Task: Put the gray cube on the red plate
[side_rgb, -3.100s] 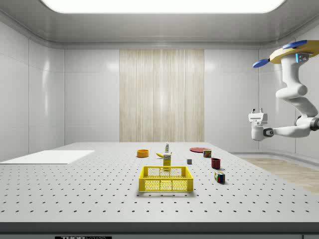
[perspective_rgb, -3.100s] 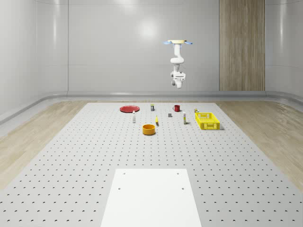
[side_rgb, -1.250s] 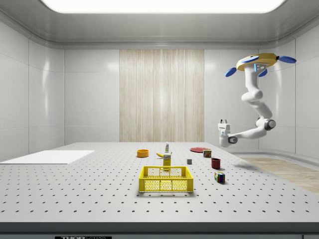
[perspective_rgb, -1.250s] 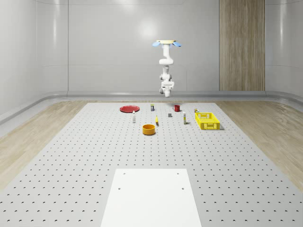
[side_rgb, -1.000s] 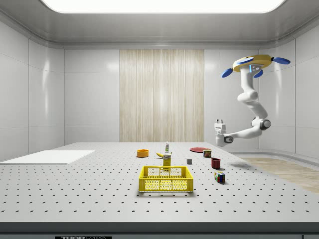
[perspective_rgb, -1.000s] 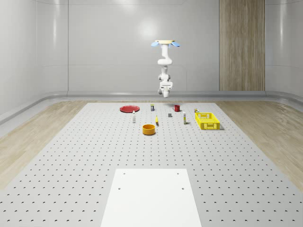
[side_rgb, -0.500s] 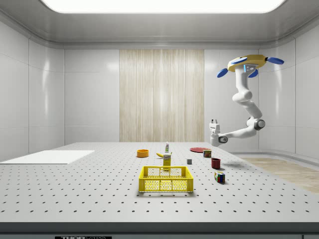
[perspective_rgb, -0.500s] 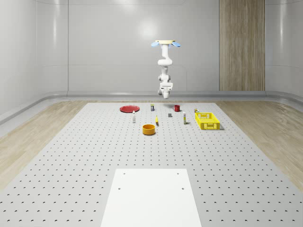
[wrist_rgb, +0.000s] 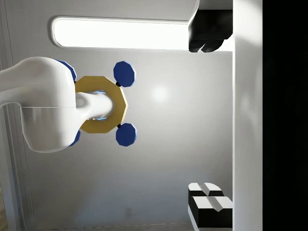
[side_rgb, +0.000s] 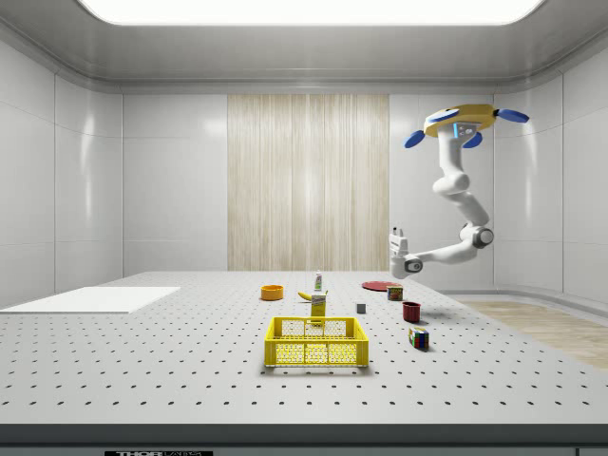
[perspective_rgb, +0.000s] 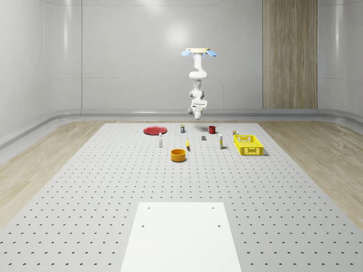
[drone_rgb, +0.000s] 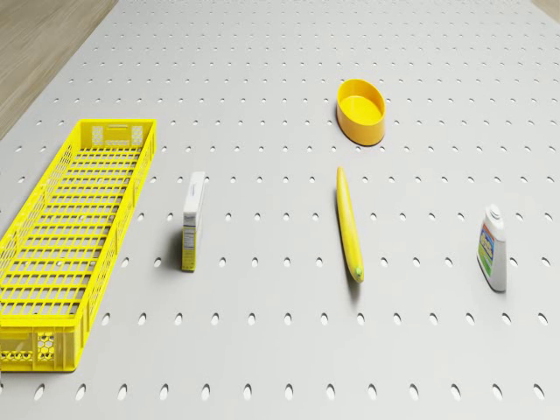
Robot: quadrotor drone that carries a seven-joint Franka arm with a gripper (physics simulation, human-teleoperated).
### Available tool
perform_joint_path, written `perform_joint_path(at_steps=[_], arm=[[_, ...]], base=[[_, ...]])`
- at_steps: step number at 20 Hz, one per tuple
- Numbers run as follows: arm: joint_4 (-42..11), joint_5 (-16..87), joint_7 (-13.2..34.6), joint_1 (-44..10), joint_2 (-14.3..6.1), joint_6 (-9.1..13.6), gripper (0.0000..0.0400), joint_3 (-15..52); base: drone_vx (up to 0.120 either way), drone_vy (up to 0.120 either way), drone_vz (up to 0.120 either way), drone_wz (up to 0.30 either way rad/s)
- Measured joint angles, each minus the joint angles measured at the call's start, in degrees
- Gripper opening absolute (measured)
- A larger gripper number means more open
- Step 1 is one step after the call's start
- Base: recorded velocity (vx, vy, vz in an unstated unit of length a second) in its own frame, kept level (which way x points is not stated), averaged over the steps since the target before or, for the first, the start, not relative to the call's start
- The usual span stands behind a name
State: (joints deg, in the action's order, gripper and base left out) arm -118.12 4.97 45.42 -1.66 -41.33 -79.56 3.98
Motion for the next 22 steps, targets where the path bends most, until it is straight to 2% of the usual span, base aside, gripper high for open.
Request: perform_joint_path(at_steps=[6, 11, 14, 17, 19, 22], arm=[[-1.33, 8.95, 1.22, -1.98, -0.45, -0.44, 0.04, 6.33], [-6.46, 26.12, 3.96, -5.91, -1.7, -1.29, 0.04, 18.1], [-14.09, 42.51, 7.44, -10.01, -3.42, -2.05, 0.04, 28.48], [-25.06, 61.94, 13.22, -15.96, -5.83, -2.06, 0.04, 39.42], [-32.31, 74.56, 18.18, -21.21, -7.5, -0.89, 0.04, 45.87], [-40.29, 89.79, 25.81, -30.43, -9.84, 2.63, 0.04, 53.51]], base=[[0.12, 0.0, 0.0, 0.0], [0.12, 0.0, 0.0, 0.0], [0.12, 0.0, -0.107, 0.0], [0.12, 0.0, -0.12, 0.0], [0.12, 0.0, -0.12, 0.0], [0.12, 0.0, -0.12, 0.0]])
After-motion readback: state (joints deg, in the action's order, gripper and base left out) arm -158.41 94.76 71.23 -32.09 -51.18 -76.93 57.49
